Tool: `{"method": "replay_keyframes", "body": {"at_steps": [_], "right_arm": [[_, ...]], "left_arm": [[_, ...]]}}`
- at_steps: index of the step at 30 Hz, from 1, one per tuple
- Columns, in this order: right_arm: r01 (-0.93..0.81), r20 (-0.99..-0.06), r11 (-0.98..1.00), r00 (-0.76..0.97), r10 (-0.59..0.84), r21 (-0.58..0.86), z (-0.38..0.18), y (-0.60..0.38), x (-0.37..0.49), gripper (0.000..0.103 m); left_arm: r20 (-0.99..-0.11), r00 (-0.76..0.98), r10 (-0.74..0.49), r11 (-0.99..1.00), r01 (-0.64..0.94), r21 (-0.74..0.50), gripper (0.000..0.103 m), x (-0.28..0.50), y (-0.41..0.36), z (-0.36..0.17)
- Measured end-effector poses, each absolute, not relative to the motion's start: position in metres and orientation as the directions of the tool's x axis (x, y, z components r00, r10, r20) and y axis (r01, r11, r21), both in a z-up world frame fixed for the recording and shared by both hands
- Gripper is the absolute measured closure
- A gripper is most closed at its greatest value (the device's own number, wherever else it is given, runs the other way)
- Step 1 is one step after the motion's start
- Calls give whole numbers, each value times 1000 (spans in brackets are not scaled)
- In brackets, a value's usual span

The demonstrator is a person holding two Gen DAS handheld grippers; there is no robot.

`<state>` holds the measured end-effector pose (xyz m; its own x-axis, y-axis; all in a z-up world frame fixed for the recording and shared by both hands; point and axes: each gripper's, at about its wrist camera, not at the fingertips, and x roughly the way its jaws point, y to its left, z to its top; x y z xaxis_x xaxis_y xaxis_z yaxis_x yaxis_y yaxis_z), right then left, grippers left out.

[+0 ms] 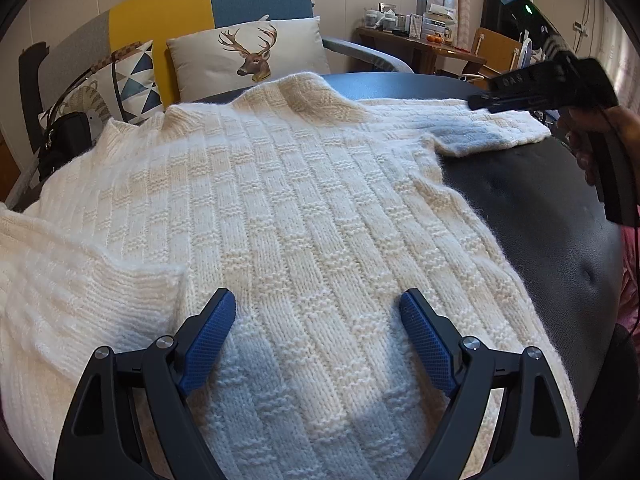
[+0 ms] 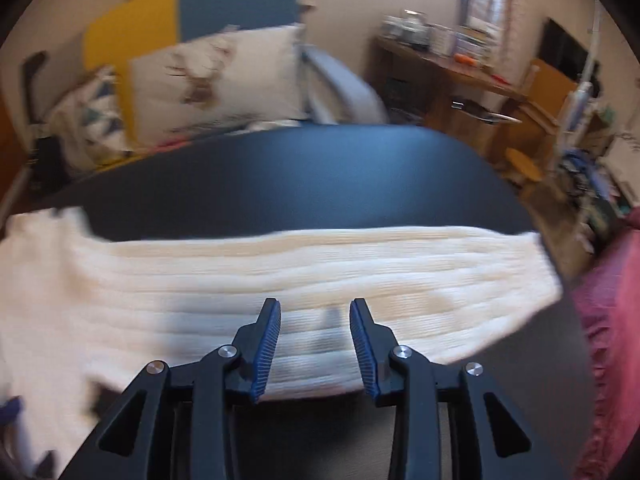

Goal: Fold clothes

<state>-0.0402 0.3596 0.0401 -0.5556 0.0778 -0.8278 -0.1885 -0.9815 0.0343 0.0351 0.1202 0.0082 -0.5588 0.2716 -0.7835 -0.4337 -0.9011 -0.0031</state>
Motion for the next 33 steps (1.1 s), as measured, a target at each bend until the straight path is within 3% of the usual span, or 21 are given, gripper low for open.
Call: {"method": "replay_keyframes", "body": {"at_steps": [8, 12, 17, 20, 22, 25, 33], "right_arm": [[120, -819, -986, -550, -166, 119, 26, 199, -47, 66], [129, -841, -991, -530, -106, 43, -1, 170, -52, 66], [89, -798, -996, -601, -40, -18, -9, 174, -45, 64], [81, -785, -994, -619, 9, -76, -10, 167, -43, 62], [80, -777, -989, -627, 48, -126, -11, 162, -43, 56], [67, -777, -992, -628, 45, -111, -10, 167, -44, 51], [64, -775, -994, -632, 30, -90, -10, 169, -46, 50]], "left_arm": [[-781, -556, 285, -902, -432, -22, 16, 36, 120, 10], [-770, -549, 325, -900, -430, -73, 16, 40, 109, 13], [-764, -570, 303, -922, -377, -84, 16, 49, 81, 20], [-758, -615, 216, -933, -360, 27, 16, 58, 69, 25], [-742, -654, 147, -932, -342, 116, 16, 61, 59, 30], [-701, -707, 94, -922, -327, 207, 16, 67, 46, 37], [-670, -742, 38, -822, -404, 401, 16, 118, 35, 32]]}}
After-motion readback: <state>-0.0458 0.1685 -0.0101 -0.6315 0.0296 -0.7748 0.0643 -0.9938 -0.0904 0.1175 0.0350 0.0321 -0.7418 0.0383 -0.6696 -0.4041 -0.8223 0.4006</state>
